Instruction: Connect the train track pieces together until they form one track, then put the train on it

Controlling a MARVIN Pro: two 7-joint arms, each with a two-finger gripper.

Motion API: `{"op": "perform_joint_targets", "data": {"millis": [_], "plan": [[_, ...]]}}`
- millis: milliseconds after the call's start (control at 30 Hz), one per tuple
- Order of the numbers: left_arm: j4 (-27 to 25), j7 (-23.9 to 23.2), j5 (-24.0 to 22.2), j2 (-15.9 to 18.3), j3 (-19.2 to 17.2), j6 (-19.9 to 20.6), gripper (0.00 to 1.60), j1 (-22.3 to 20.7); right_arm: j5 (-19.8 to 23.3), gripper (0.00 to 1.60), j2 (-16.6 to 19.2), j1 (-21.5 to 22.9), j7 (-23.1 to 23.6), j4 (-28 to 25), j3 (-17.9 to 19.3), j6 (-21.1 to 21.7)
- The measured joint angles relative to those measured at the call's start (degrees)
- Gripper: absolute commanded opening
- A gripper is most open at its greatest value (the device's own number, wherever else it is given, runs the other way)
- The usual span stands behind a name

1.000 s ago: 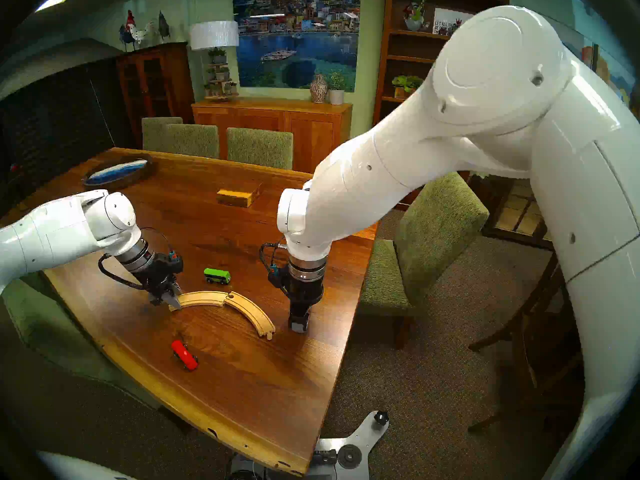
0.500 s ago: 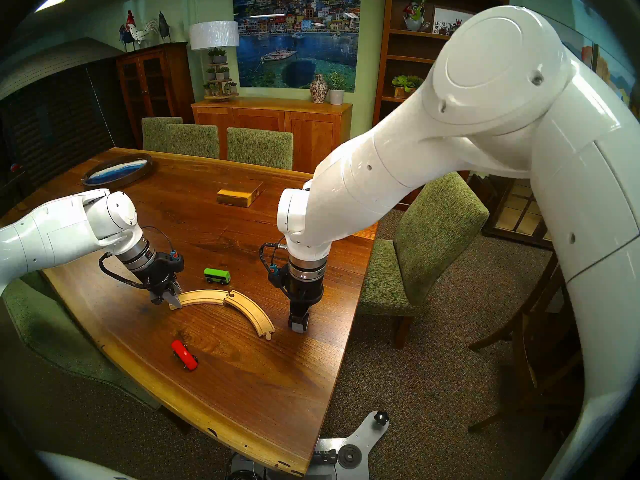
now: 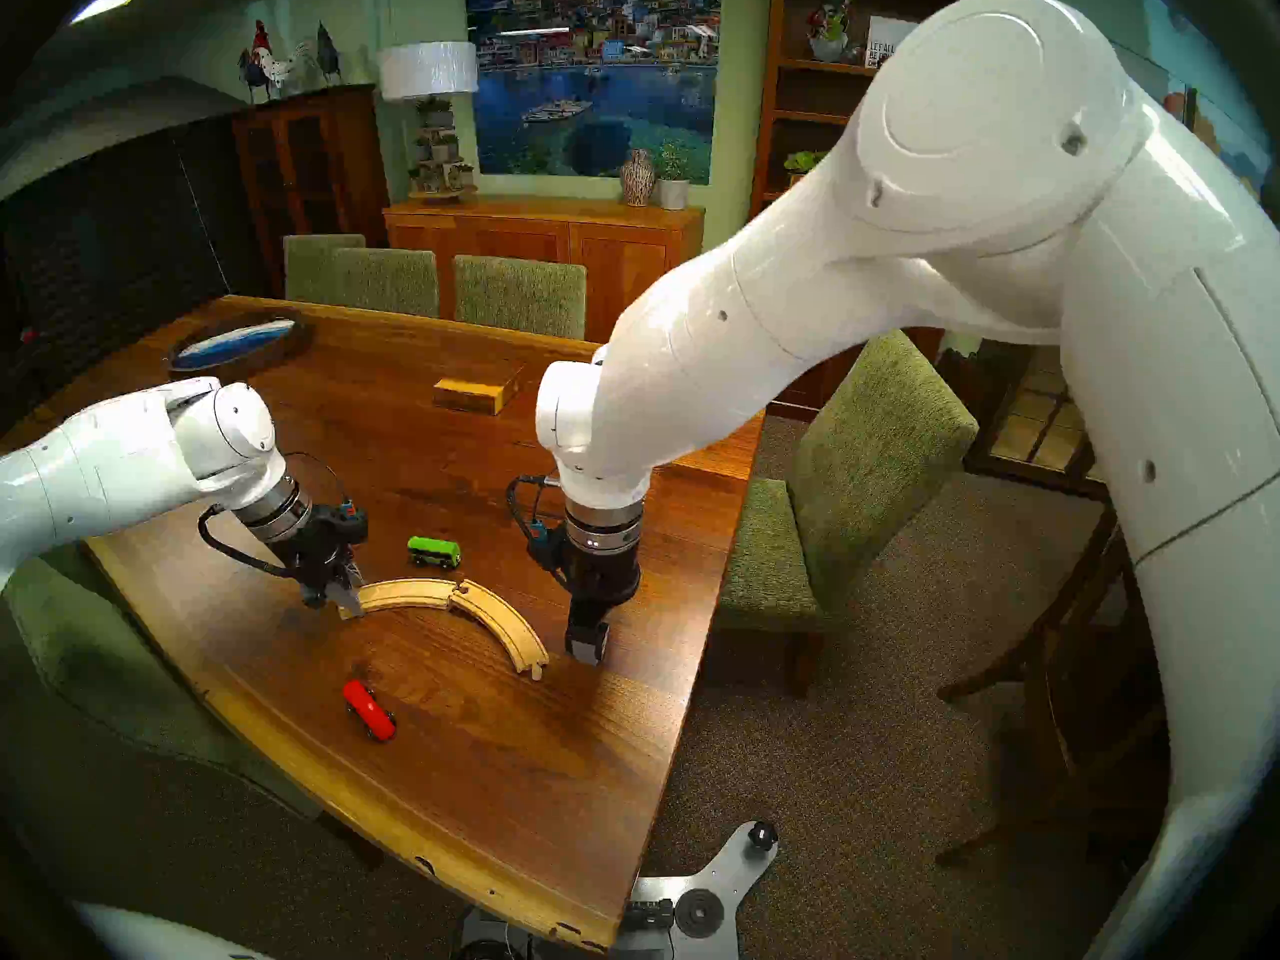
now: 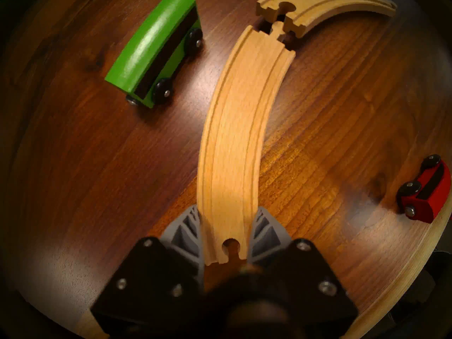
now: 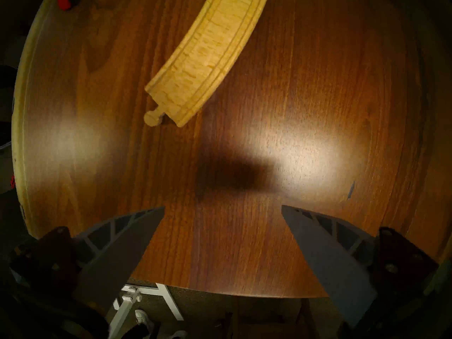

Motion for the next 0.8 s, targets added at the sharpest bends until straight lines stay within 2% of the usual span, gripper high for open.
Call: {"op": "perform_joint_targets", "data": {"millis": [300, 333, 600, 800], "plan": [[0.0, 0.0, 0.0, 0.0, 0.0, 0.0, 0.0, 0.0, 6.1, 1.6, -3.3, 0.2, -0.6, 4.7, 2.4, 6.5], [0.0, 0.0, 0.0, 0.0, -0.1, 0.0, 0.0, 0.0, 8.3, 1.6, -4.3, -0.1, -2.8, 5.5, 2.8, 7.5], [0.0, 0.1, 0.1, 0.0, -0.1, 0.0, 0.0, 0.1, 16.3, 1.6, -7.3, -1.6, -10.9, 7.1, 3.0, 8.4], [0.0, 0.2, 0.1, 0.1, -0.1, 0.0, 0.0, 0.1, 19.9, 1.6, -7.8, -2.4, -14.7, 7.0, 3.2, 7.3]]}}
